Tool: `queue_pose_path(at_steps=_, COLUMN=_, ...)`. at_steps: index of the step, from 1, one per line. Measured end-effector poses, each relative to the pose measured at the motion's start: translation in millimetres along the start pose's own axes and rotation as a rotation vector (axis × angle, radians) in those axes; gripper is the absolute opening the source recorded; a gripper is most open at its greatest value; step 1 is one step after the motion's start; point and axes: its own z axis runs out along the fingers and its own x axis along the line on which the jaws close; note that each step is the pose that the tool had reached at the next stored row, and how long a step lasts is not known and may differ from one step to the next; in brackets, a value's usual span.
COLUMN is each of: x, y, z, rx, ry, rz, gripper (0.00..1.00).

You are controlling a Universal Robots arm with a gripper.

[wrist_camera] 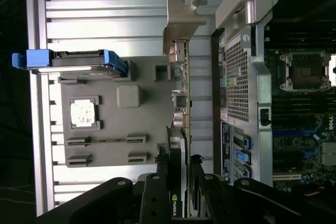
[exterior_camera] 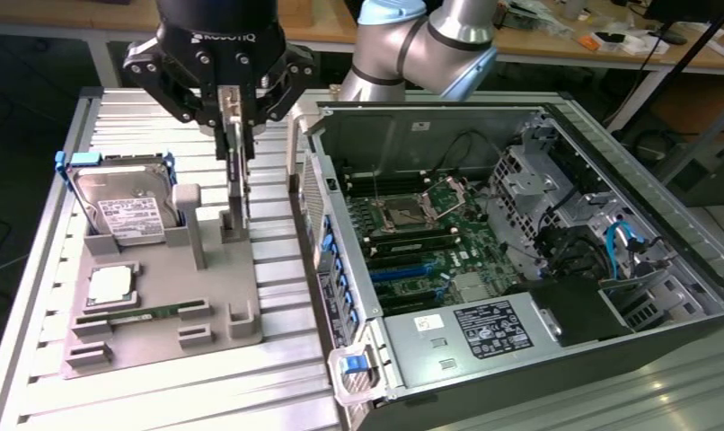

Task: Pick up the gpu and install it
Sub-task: 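Pick up the gpu and move the gpu toward the slot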

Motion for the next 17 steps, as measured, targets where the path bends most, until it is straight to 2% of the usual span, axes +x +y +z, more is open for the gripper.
queue_pose_path(at_steps=4, x=-22.8, y=0.6, z=0.6, rx=0.0, ry=0.0001, rz=0.0, gripper=0.27)
queue_pose_path(at_steps=7, x=-33.2, y=0.9, z=1.0, rx=0.0, ry=0.0, rz=0.0, gripper=0.27)
queue_pose_path(at_steps=17, x=-46.8, y=1.3, z=1.5, rx=0.0, ry=0.0, rz=0.0, gripper=0.27)
